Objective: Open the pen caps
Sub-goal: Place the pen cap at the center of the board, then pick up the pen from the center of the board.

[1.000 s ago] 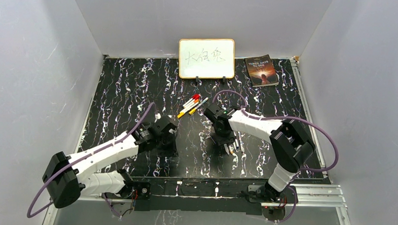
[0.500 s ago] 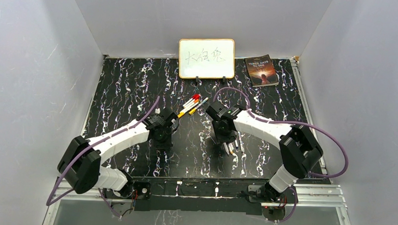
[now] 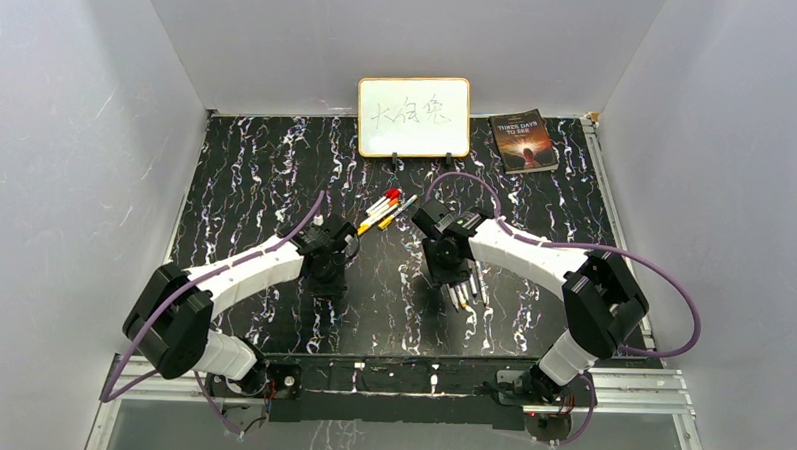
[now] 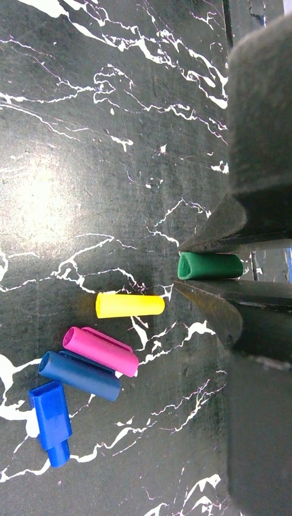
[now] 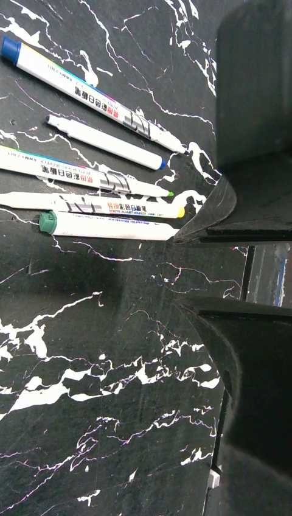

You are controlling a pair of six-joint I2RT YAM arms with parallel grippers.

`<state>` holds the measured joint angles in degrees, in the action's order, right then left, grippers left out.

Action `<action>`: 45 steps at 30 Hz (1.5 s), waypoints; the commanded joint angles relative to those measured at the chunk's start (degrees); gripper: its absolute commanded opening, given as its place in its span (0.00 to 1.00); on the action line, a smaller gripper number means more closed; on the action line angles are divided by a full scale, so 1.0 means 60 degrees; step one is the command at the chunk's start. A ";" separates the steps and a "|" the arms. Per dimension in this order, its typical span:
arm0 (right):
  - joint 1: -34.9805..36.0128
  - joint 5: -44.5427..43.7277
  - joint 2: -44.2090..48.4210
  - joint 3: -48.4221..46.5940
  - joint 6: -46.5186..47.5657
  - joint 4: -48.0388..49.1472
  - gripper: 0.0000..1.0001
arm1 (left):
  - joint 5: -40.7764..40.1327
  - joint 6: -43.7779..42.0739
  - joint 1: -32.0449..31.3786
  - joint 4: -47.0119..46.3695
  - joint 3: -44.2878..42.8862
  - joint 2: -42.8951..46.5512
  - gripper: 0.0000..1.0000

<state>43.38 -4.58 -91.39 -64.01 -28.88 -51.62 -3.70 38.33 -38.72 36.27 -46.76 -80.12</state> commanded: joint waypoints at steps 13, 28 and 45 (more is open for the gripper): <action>-0.0014 0.0103 0.0236 -0.0399 -0.0109 0.0157 0.33 | -0.0173 -0.0117 0.0096 0.0056 0.0143 -0.0139 0.25; -0.0019 -0.0113 -0.1603 -0.3065 0.0170 -0.0043 0.62 | -0.0043 0.0113 0.0096 0.1530 -0.1641 0.1316 0.60; -0.1499 -0.0250 -0.4978 -0.7242 -0.1658 0.0140 0.68 | 0.0639 0.0742 0.0096 0.2318 -0.1348 0.3858 0.98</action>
<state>37.82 -5.52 -120.81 -103.94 -33.67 -52.73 -1.39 42.04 -38.41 47.64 -56.34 -59.77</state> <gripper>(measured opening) 0.685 0.983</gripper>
